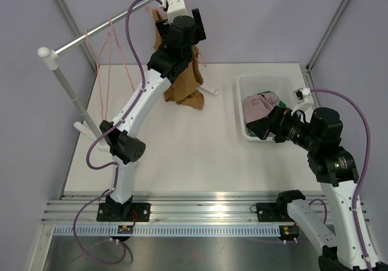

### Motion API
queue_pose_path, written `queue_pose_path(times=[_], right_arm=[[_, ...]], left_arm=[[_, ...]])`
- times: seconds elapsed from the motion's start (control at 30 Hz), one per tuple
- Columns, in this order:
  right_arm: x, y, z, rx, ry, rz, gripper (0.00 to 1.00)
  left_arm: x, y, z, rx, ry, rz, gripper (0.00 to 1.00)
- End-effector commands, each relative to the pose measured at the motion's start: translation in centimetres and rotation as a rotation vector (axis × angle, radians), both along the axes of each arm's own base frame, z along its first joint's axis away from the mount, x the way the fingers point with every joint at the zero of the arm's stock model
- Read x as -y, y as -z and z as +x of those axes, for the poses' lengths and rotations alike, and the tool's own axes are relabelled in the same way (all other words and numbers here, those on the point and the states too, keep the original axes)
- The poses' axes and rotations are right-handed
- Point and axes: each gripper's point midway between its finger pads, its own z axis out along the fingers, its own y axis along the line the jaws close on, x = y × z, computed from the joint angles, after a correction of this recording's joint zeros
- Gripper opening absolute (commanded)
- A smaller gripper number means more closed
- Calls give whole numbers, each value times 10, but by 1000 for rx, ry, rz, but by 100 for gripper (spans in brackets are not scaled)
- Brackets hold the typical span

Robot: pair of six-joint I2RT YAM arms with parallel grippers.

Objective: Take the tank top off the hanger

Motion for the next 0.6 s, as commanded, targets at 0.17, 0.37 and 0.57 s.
queue_pose_path(times=[0.17, 0.37, 0.57], right_arm=[[-5, -11, -23, 64, -58, 25, 100], [-3, -9, -18, 54, -50, 7, 100], [-1, -7, -14, 62, -37, -6, 100]], left_arm=[[-23, -16, 39, 124, -81, -81, 90], [-20, -34, 29, 178, -33, -93, 93], [-2, -38, 20, 166, 88, -72, 99]])
